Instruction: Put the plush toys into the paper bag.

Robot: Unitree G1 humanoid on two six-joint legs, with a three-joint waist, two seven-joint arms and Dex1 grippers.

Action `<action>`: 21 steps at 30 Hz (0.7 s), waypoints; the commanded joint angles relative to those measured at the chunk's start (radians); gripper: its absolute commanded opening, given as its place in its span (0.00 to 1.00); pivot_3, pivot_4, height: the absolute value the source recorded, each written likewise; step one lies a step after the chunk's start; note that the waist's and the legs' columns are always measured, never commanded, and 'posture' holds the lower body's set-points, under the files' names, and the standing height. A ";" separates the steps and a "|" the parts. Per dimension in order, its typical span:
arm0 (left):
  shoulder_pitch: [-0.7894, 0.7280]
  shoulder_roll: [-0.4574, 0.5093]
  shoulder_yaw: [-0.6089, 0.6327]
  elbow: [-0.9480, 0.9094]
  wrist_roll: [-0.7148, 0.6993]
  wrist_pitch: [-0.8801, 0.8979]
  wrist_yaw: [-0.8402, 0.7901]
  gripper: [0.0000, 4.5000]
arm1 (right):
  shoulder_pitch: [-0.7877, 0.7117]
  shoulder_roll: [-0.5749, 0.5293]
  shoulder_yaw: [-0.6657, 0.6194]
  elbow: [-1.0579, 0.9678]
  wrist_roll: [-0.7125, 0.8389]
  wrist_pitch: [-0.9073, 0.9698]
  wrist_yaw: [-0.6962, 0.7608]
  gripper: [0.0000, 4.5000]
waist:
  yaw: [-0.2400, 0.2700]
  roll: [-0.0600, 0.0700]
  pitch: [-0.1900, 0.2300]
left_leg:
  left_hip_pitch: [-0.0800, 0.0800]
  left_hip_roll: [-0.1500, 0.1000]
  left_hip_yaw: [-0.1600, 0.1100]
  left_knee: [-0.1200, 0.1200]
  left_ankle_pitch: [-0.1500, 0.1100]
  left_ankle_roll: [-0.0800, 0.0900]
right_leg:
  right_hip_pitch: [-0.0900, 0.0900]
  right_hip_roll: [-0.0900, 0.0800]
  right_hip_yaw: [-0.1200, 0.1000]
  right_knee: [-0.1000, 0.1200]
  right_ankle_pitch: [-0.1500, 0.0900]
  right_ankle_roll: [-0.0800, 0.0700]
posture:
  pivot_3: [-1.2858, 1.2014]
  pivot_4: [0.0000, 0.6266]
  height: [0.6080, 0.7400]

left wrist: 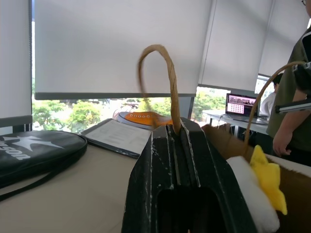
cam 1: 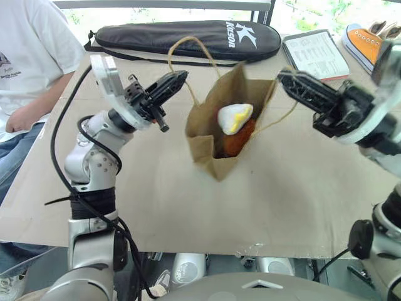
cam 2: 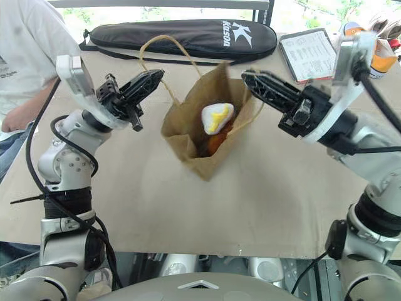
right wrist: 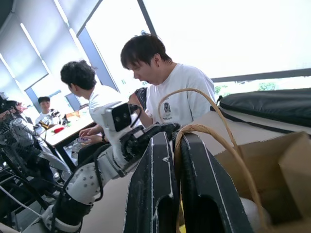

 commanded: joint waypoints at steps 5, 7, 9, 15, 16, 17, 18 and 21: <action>-0.140 -0.049 -0.144 0.248 0.238 -0.160 -0.024 0.00 | 0.023 -0.157 0.154 0.019 -0.135 -0.077 -0.114 0.01 | 0.005 -0.002 -0.001 | 0.000 -0.001 0.001 0.000 0.000 0.000 | 0.000 0.000 0.001 -0.001 0.000 0.000 | 0.52 0.24 1.00; -0.159 -0.070 -0.157 0.282 0.254 -0.175 -0.035 0.00 | 0.092 -0.169 0.153 0.042 -0.214 -0.110 -0.066 0.01 | 0.006 -0.003 -0.001 | 0.000 -0.001 0.001 0.000 0.000 0.001 | 0.000 0.000 0.001 -0.001 0.000 0.000 | 0.52 0.24 1.00; -0.166 -0.067 -0.156 0.294 0.256 -0.169 -0.056 0.00 | 0.134 -0.246 0.168 0.004 -0.325 -0.134 0.051 0.12 | 0.008 -0.001 0.000 | -0.003 0.000 0.002 0.000 -0.001 0.001 | -0.002 0.000 0.001 -0.001 0.000 0.000 | 0.52 0.24 1.00; -0.179 -0.027 -0.128 0.299 0.232 -0.120 -0.100 0.39 | 0.214 -0.287 0.062 -0.070 -0.250 -0.181 0.143 0.57 | 0.003 -0.001 0.000 | -0.003 0.001 0.001 0.000 -0.001 0.001 | -0.003 0.001 0.001 0.000 0.000 0.000 | 0.52 0.24 1.00; -0.177 -0.020 -0.121 0.286 0.217 -0.101 -0.110 0.51 | 0.228 -0.308 0.031 -0.076 -0.217 -0.178 0.154 0.57 | 0.003 -0.001 0.000 | -0.003 0.001 0.000 0.000 -0.001 0.001 | -0.003 0.001 0.001 0.000 0.000 0.000 | 0.52 0.24 1.00; -0.170 -0.010 -0.112 0.266 0.194 -0.075 -0.123 0.53 | 0.247 -0.337 -0.008 -0.077 -0.180 -0.171 0.165 0.57 | 0.003 -0.001 0.000 | -0.003 0.002 0.000 0.000 -0.001 0.001 | -0.003 0.001 0.001 0.000 0.000 0.000 | 0.52 0.24 1.00; -0.159 0.004 -0.100 0.237 0.160 -0.028 -0.136 0.56 | 0.275 -0.376 -0.052 -0.079 -0.154 -0.154 0.186 0.57 | 0.003 -0.001 0.000 | -0.003 0.002 0.001 0.000 -0.001 0.001 | -0.003 0.001 0.001 -0.001 0.000 0.000 | 0.52 0.24 1.00; -0.116 0.045 -0.081 0.166 0.093 0.081 -0.170 0.73 | 0.367 -0.473 -0.149 -0.085 -0.114 -0.115 0.226 0.57 | 0.004 -0.001 0.000 | -0.003 0.002 0.001 0.000 -0.001 0.002 | -0.002 -0.001 0.002 -0.001 0.000 0.001 | 0.52 0.24 1.00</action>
